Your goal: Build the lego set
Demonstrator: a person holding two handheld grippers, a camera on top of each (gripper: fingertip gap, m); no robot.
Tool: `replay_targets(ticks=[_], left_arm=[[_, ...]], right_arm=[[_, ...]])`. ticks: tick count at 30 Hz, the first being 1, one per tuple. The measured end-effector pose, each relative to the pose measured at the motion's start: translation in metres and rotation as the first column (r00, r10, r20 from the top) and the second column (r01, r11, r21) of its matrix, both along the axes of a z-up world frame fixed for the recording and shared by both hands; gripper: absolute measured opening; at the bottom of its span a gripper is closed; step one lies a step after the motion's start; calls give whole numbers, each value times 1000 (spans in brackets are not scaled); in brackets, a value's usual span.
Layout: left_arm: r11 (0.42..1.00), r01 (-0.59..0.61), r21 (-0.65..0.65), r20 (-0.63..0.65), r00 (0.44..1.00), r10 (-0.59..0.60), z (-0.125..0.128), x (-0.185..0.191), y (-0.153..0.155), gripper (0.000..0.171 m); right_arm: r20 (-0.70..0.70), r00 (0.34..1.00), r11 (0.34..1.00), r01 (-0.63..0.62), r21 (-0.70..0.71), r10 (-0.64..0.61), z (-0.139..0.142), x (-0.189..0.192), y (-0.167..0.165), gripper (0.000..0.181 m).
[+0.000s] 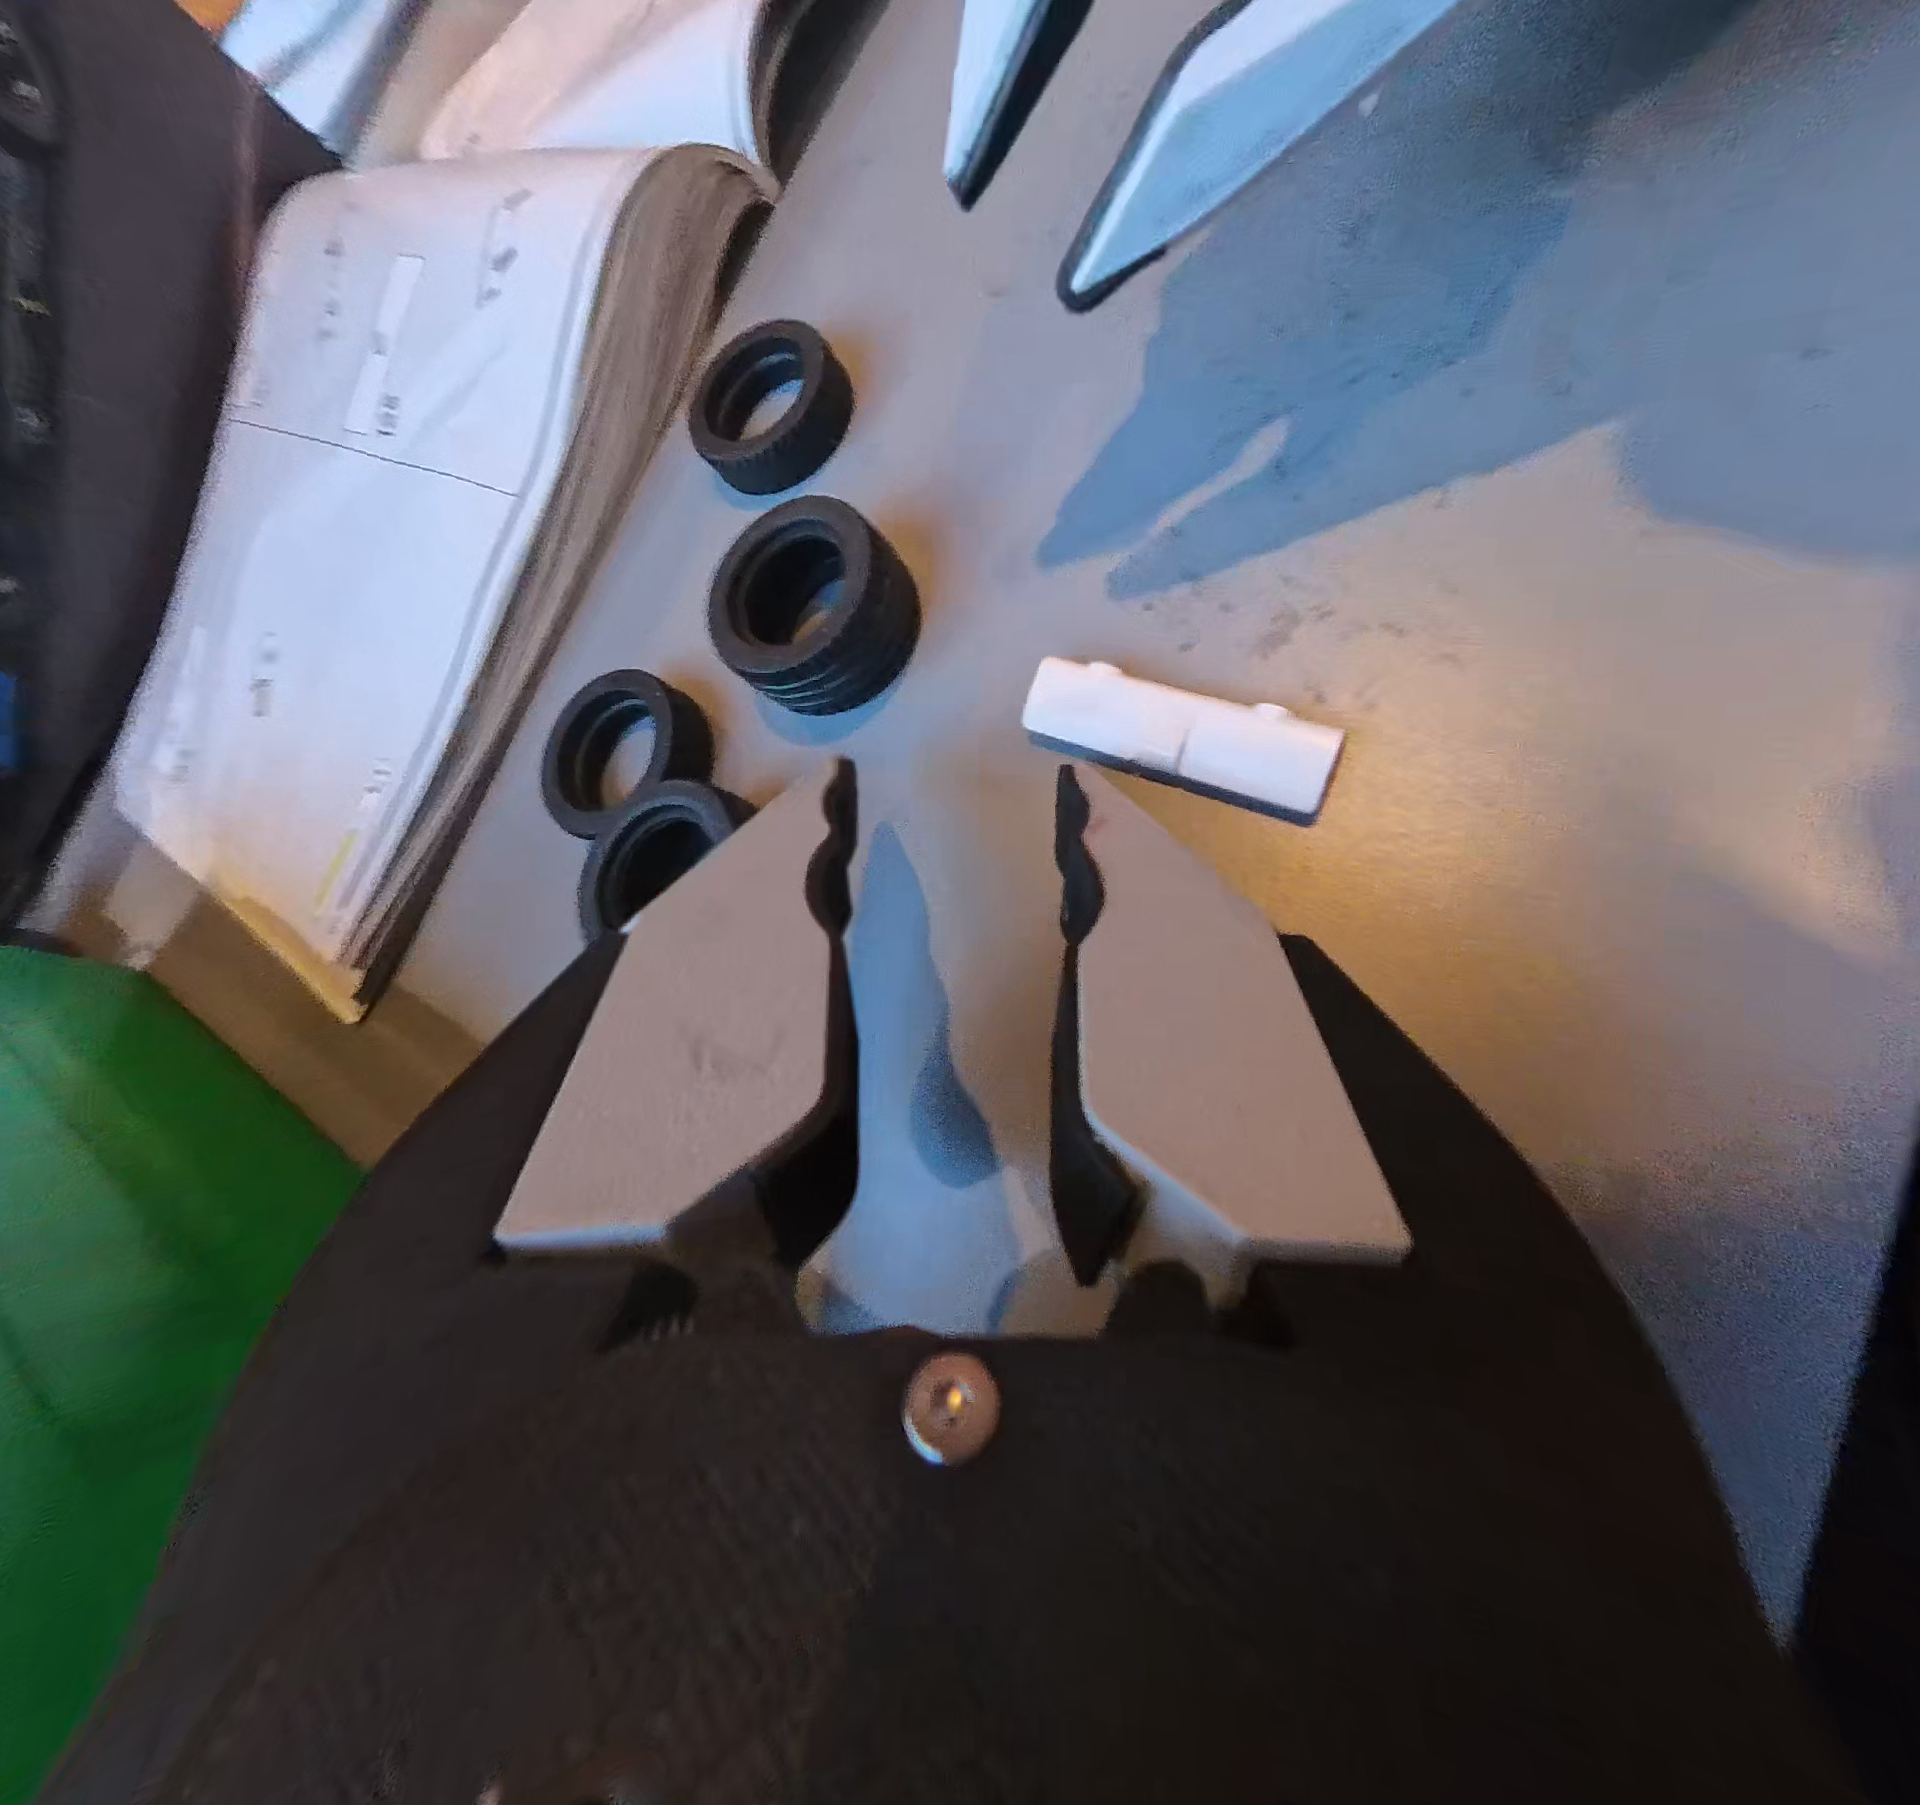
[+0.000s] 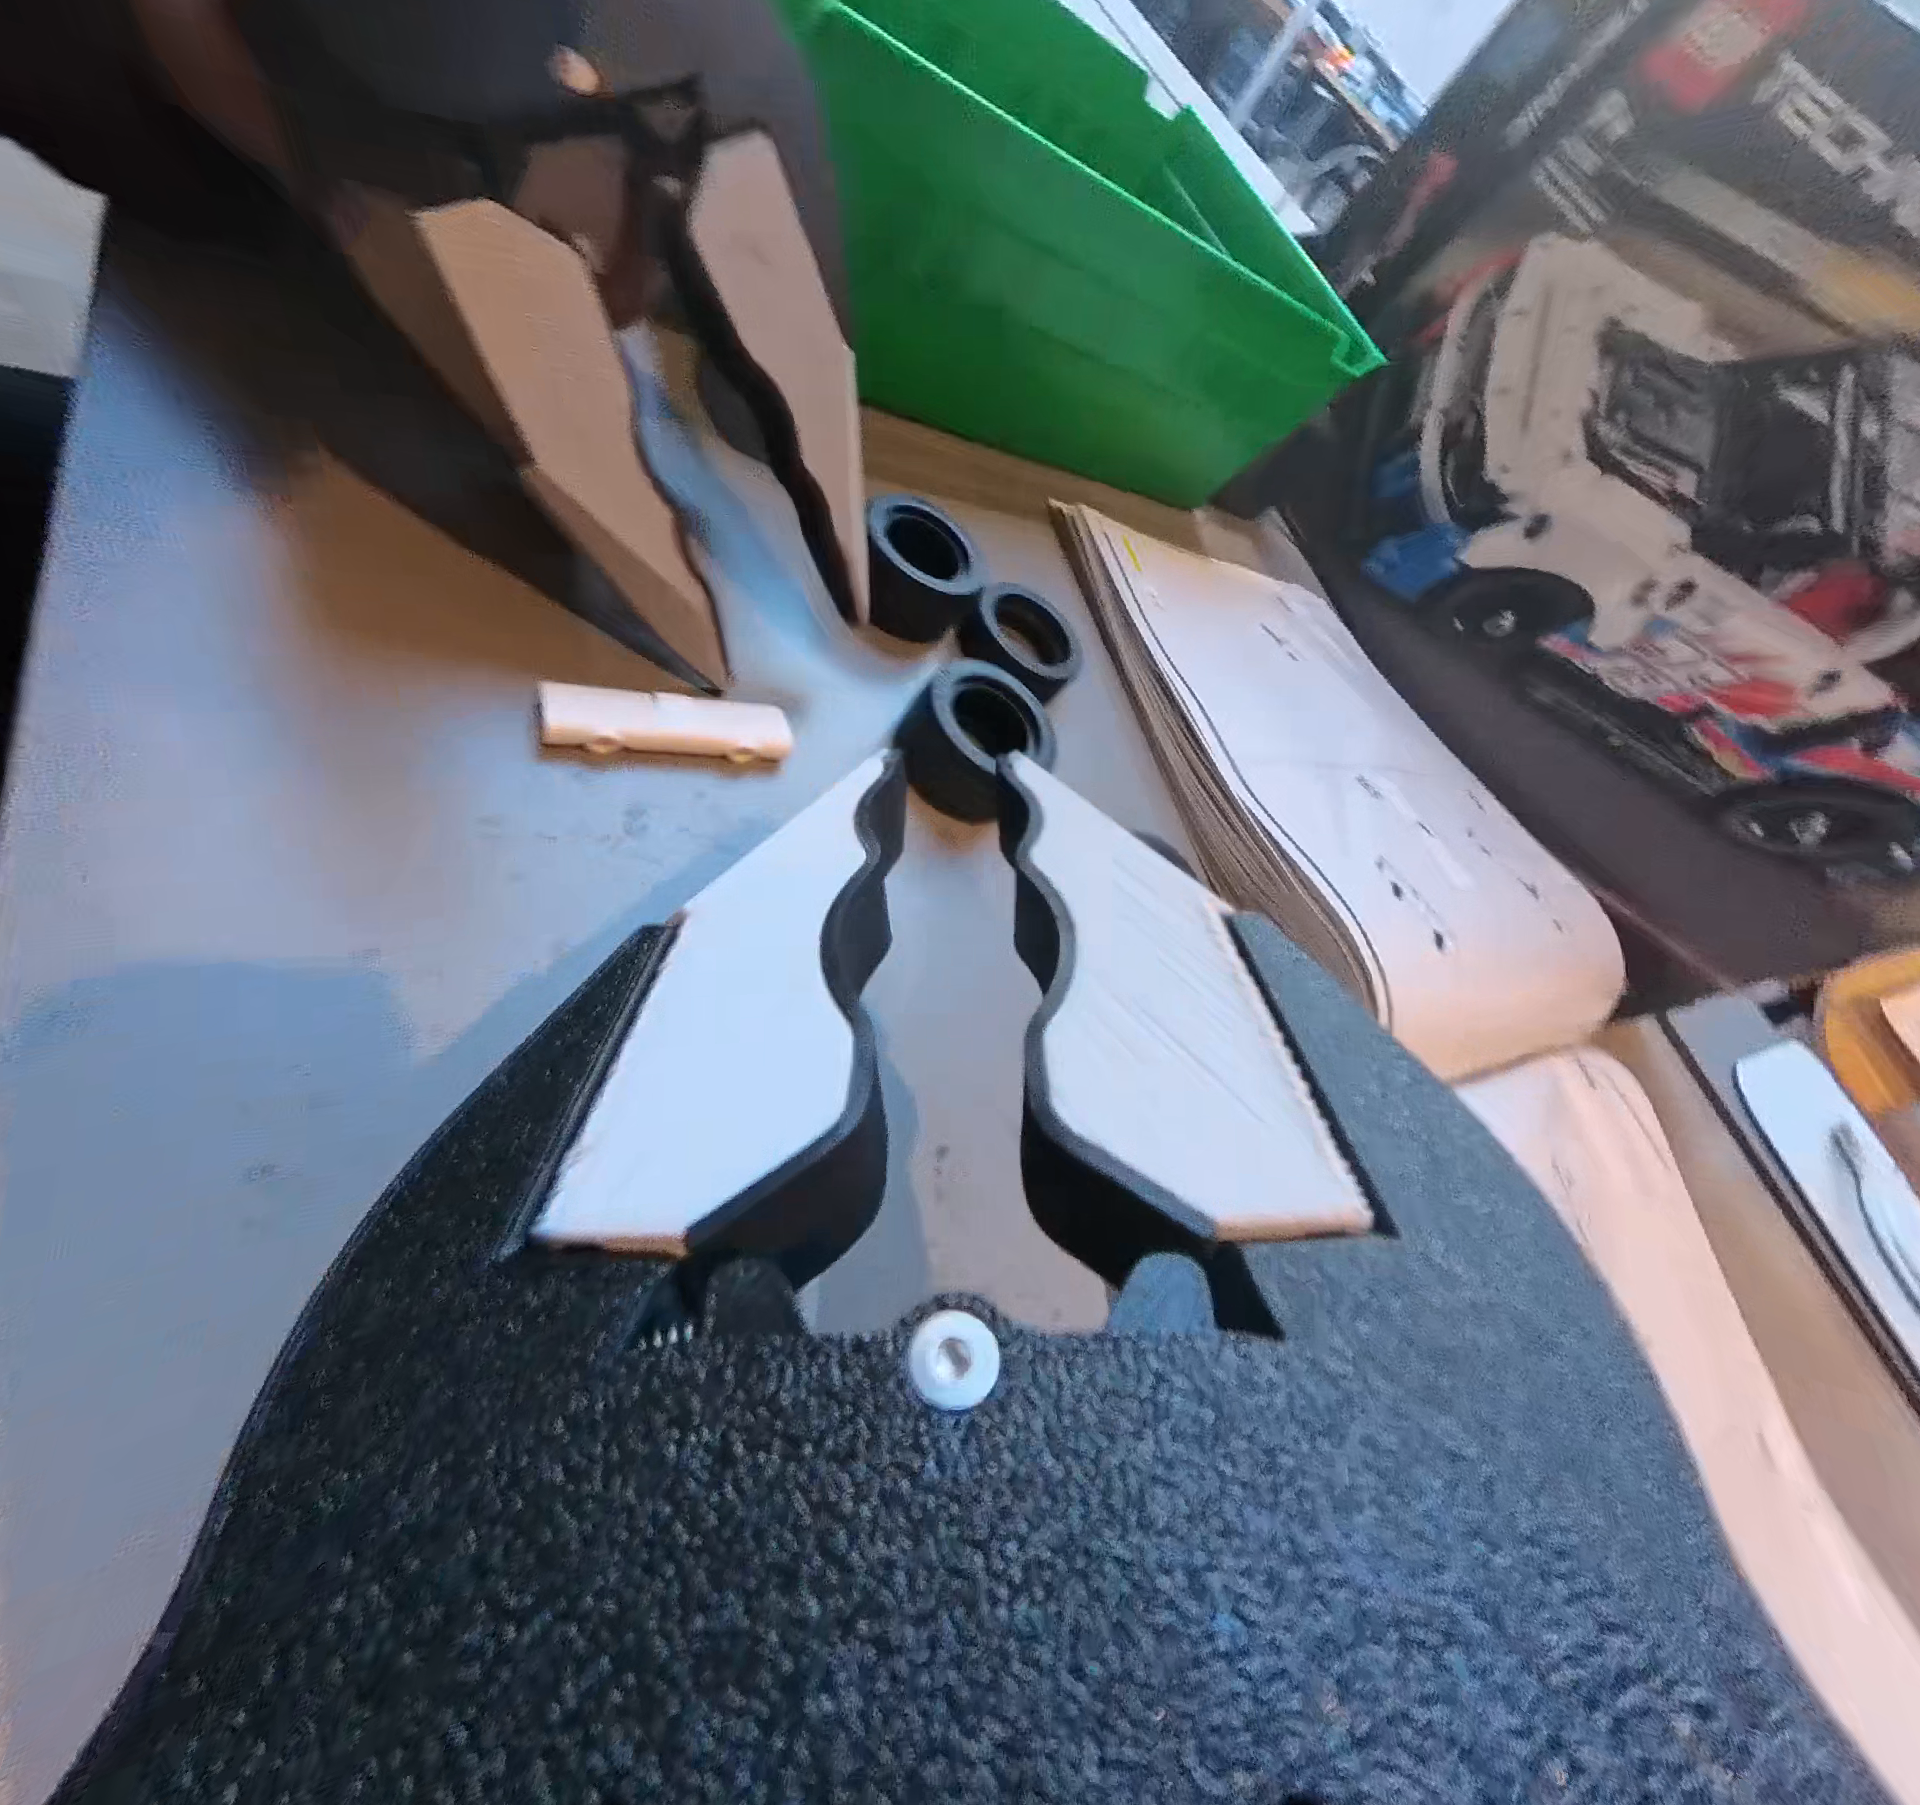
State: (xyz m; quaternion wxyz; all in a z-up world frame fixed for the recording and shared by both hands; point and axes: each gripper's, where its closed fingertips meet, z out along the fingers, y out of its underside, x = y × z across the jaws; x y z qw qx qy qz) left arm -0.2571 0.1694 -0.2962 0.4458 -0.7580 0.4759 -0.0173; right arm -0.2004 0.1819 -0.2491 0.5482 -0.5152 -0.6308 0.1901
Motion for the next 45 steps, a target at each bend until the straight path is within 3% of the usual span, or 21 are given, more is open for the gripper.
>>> replay_targets(ticks=[6,10,16,24,45], left_arm=[[939,-102,329,-28,993,117,30,-17,10,21],[951,-136,276,-7,990,144,27,-21,15,22],[956,-222,193,180,966,187,41,-33,22,22],[971,-229,73,323,926,194,45,-38,25,22],[983,-169,71,366,921,132,50,-29,25,11]], right_arm=[[-50,995,992,78,-99,-83,6,6,20,18],[-74,994,983,62,-174,-76,7,5,21,18],[-95,993,981,47,-189,-66,10,4,22,17],[-119,990,972,44,-233,-73,12,6,30,13],[-152,987,962,12,-274,-55,15,8,33,3]])
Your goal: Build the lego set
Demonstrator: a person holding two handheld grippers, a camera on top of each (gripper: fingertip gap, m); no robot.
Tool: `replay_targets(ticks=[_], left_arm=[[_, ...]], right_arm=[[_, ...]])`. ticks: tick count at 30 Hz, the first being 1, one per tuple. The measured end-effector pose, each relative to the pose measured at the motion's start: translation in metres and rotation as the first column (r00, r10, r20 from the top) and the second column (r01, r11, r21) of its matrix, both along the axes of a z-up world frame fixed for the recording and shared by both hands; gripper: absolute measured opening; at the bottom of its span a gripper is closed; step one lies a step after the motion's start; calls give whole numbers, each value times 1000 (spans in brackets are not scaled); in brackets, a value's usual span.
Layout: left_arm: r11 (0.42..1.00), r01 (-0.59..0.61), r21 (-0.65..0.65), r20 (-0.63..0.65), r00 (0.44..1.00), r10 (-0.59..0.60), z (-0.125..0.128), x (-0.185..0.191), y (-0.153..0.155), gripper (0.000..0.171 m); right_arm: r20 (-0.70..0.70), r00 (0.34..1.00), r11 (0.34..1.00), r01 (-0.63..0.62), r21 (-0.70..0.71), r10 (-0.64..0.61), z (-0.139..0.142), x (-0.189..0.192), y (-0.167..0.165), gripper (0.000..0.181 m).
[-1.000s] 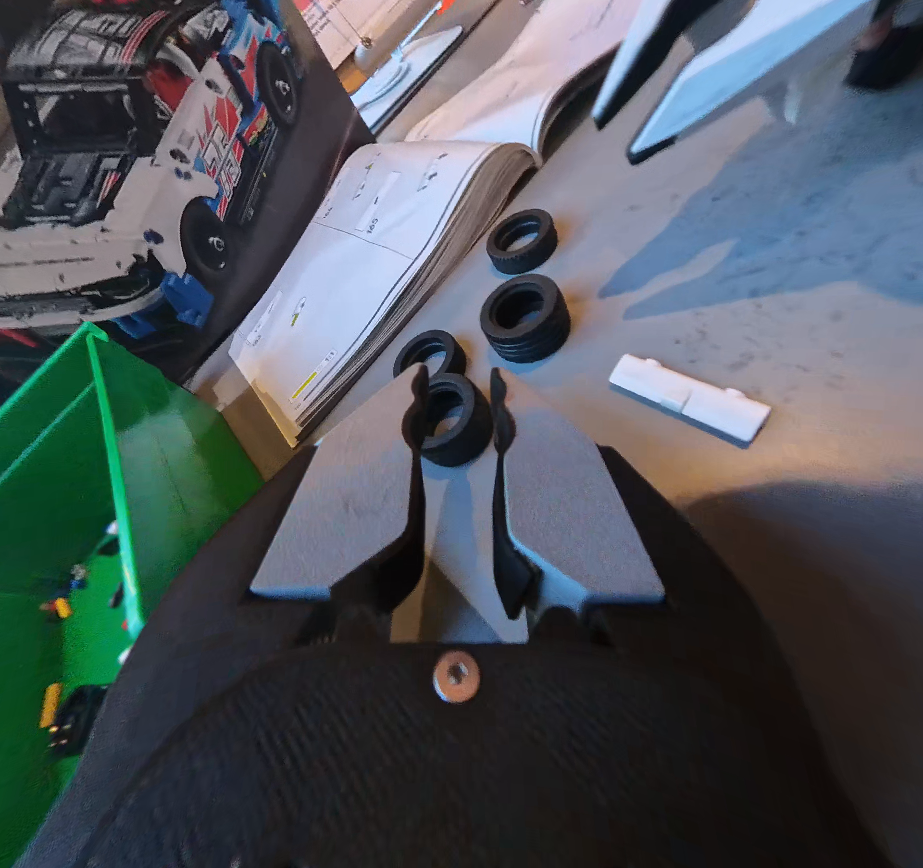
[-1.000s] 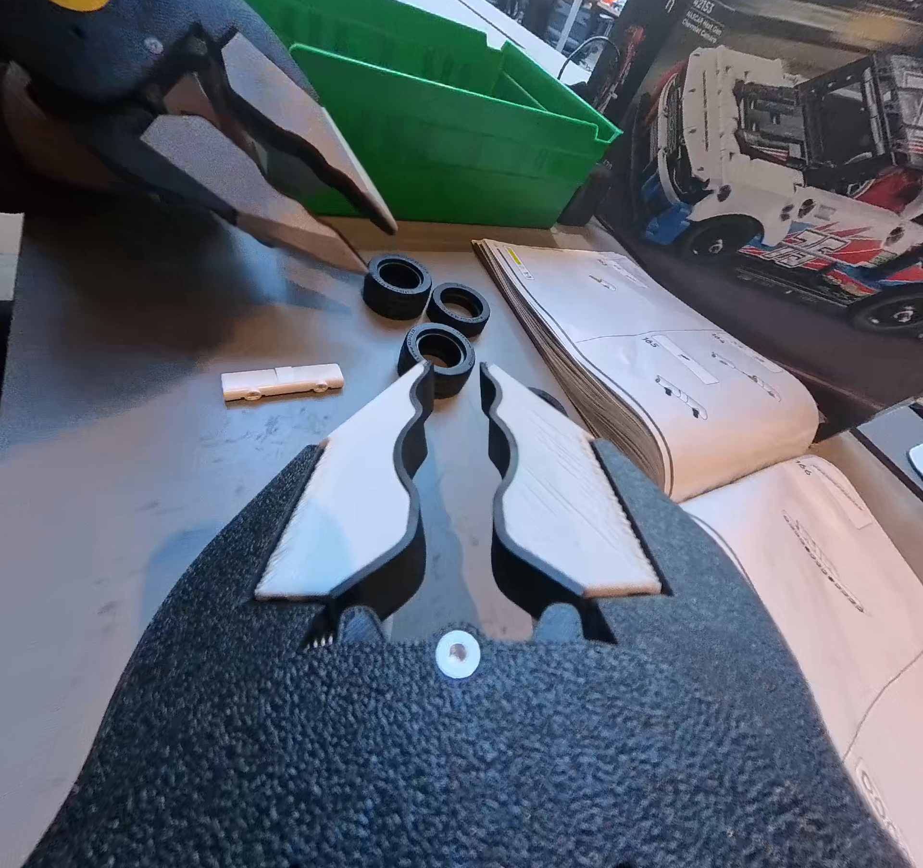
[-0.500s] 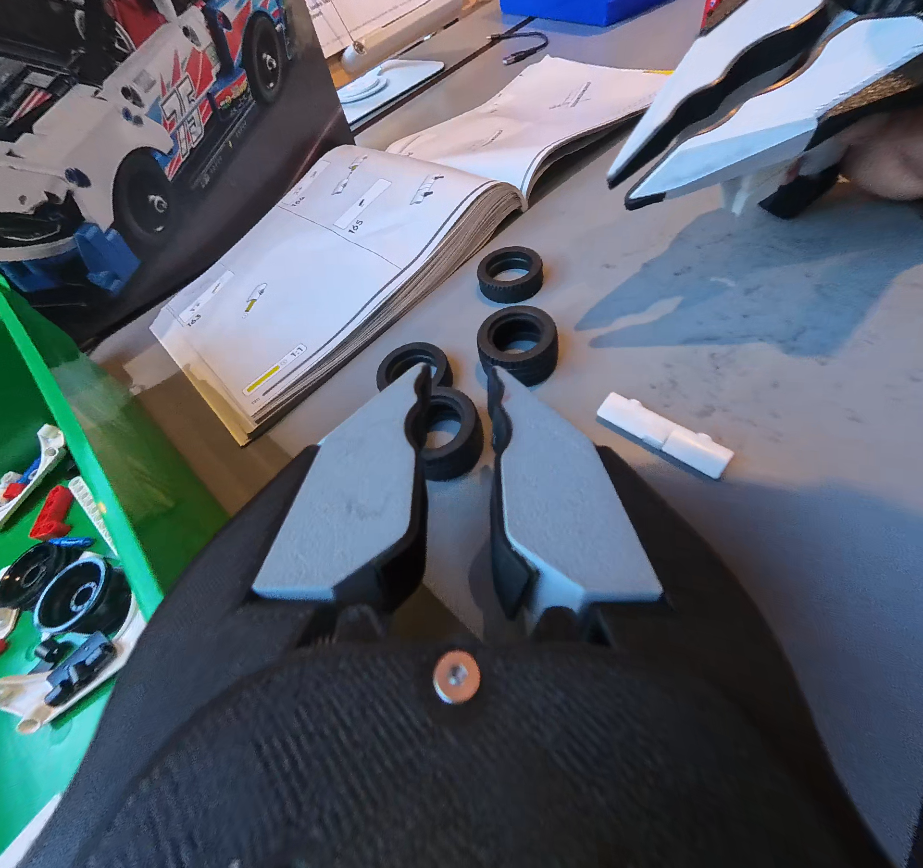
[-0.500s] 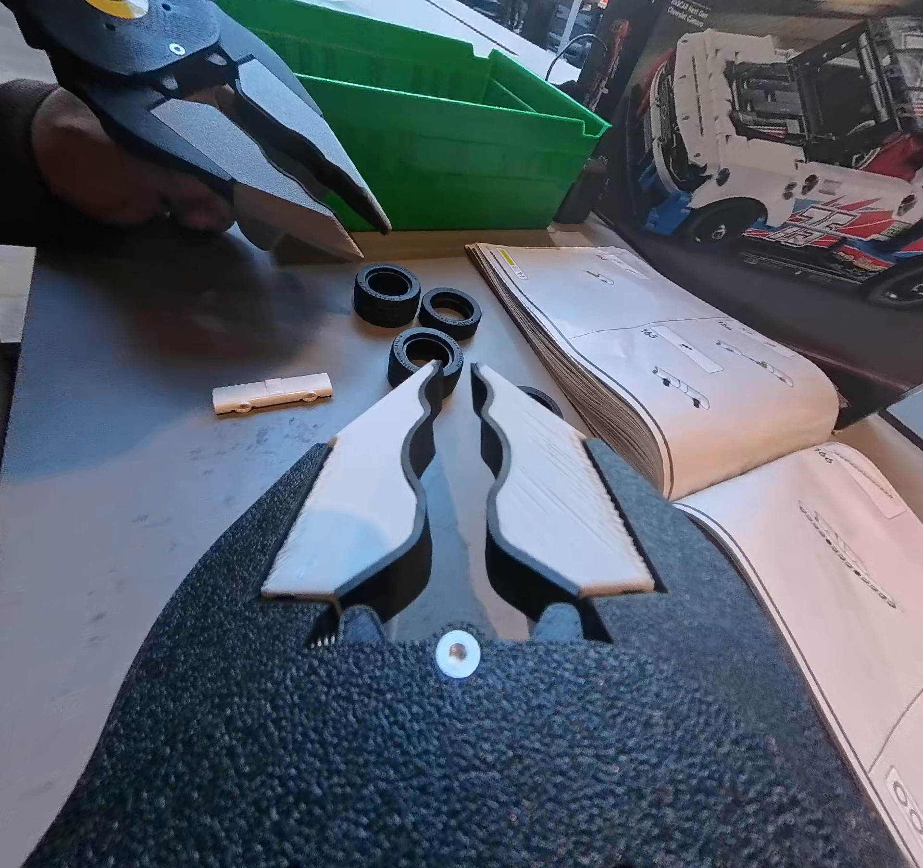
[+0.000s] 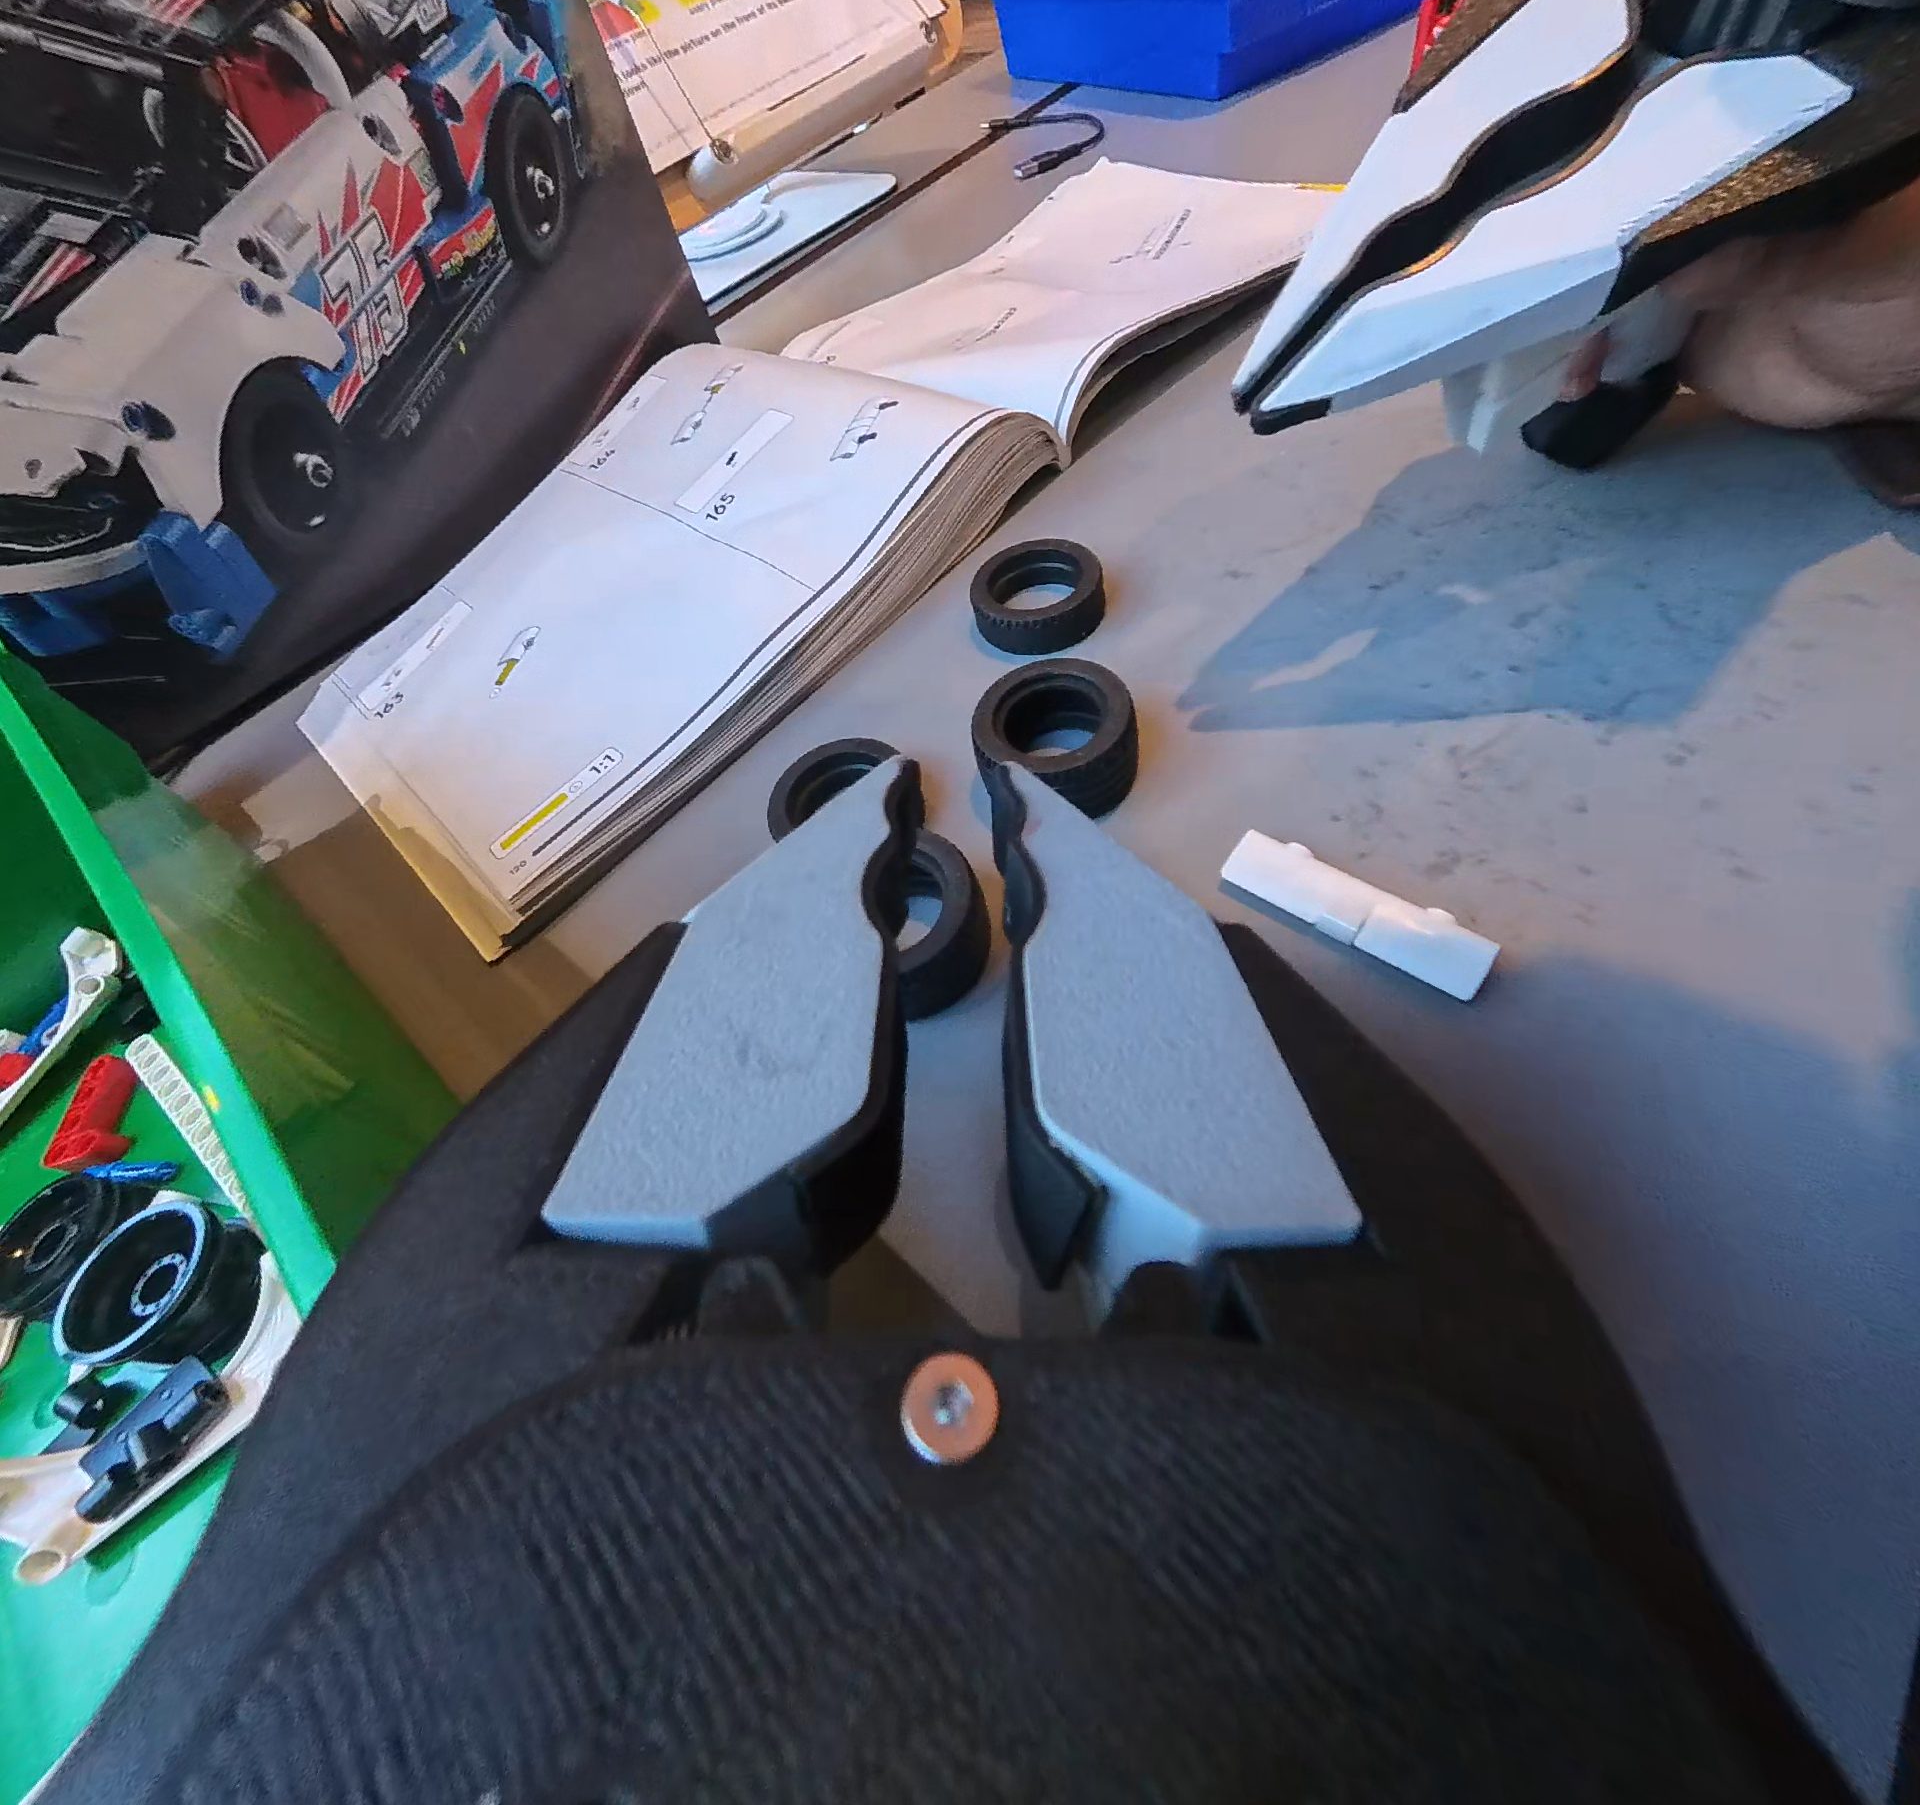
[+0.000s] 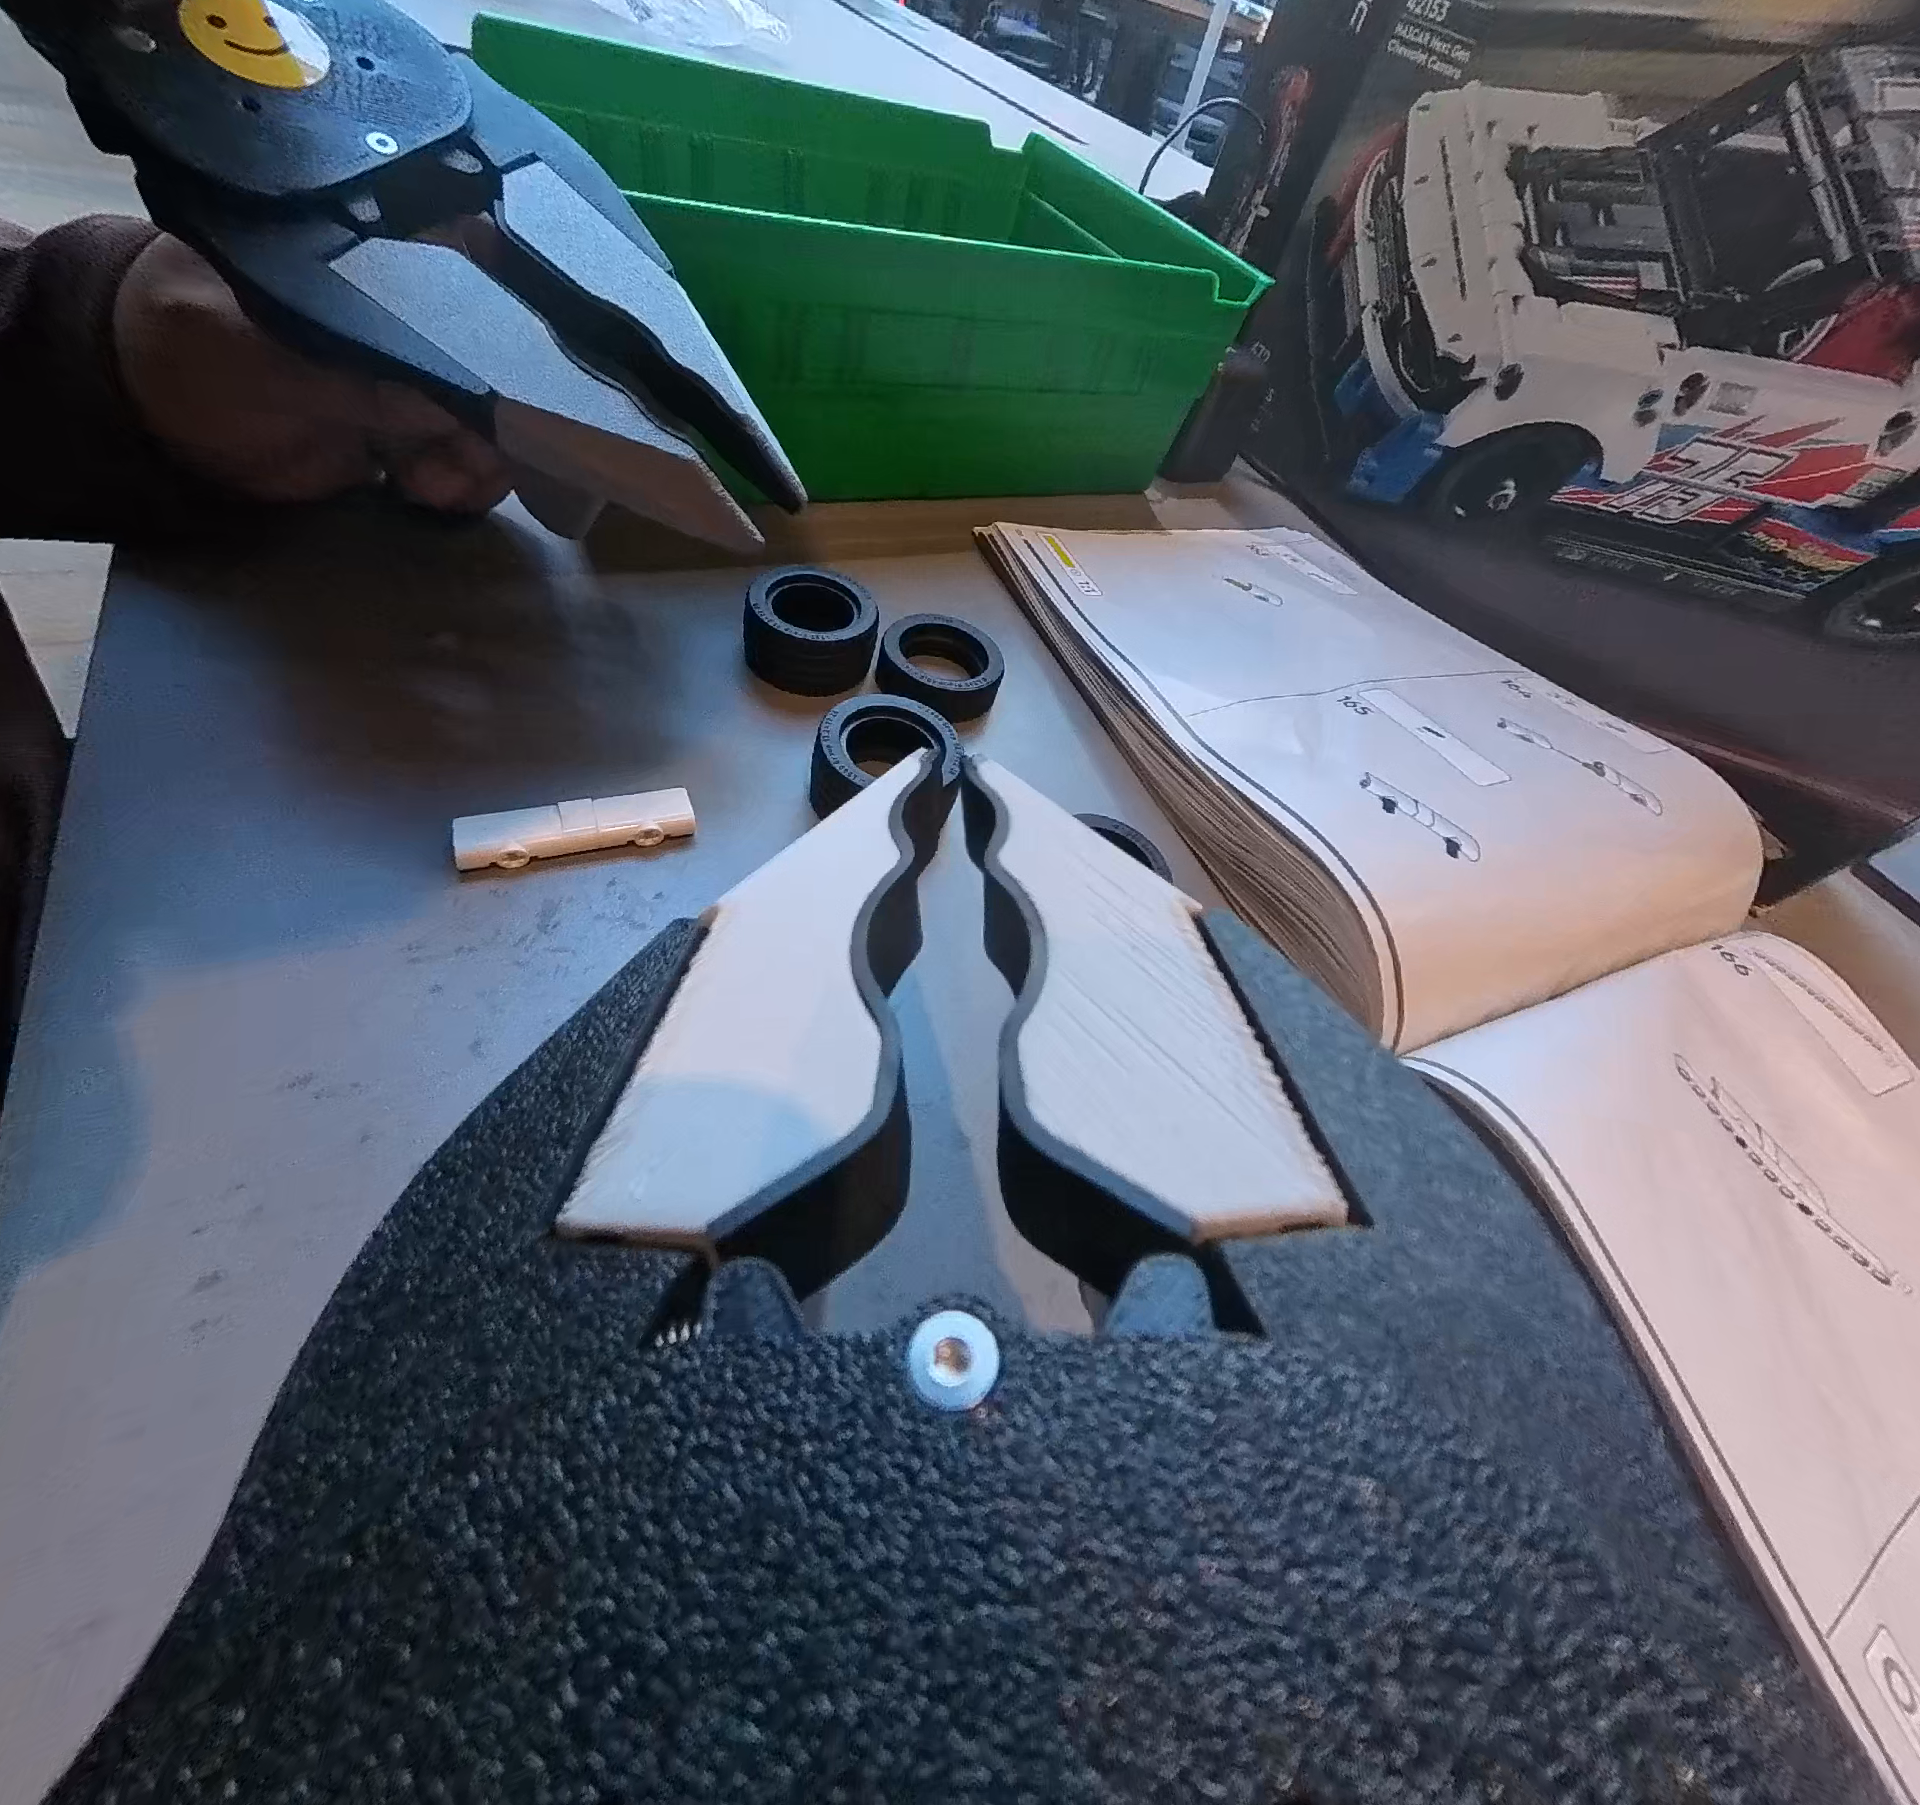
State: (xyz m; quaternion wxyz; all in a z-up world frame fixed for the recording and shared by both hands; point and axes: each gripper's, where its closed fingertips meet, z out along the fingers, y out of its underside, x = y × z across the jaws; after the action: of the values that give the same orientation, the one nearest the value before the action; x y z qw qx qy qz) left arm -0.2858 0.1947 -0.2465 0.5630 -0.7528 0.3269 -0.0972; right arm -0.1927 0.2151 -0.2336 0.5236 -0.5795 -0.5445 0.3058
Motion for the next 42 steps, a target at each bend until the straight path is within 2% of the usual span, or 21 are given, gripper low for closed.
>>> replay_targets(ticks=[15,21,36,40,42], left_arm=[[999,6,37,-8,1000,-6,4,1,-2,6],[999,0,41,41,999,-2,9,-2,-2,4],[995,-10,97,50,999,5,17,-4,-5,0],[995,-37,97,69,997,31,19,-8,-2,0],[987,-103,120,95,991,92,25,-17,2,0]], right_arm=[[-9,1000,1000,19,11,-19,3,3,2,0],[-13,1000,999,21,-31,-22,2,5,5,3],[-2,999,999,48,1,-48,1,5,7,5],[9,999,999,46,0,-46,-1,4,7,5],[14,999,999,49,2,-49,-2,4,8,5]])
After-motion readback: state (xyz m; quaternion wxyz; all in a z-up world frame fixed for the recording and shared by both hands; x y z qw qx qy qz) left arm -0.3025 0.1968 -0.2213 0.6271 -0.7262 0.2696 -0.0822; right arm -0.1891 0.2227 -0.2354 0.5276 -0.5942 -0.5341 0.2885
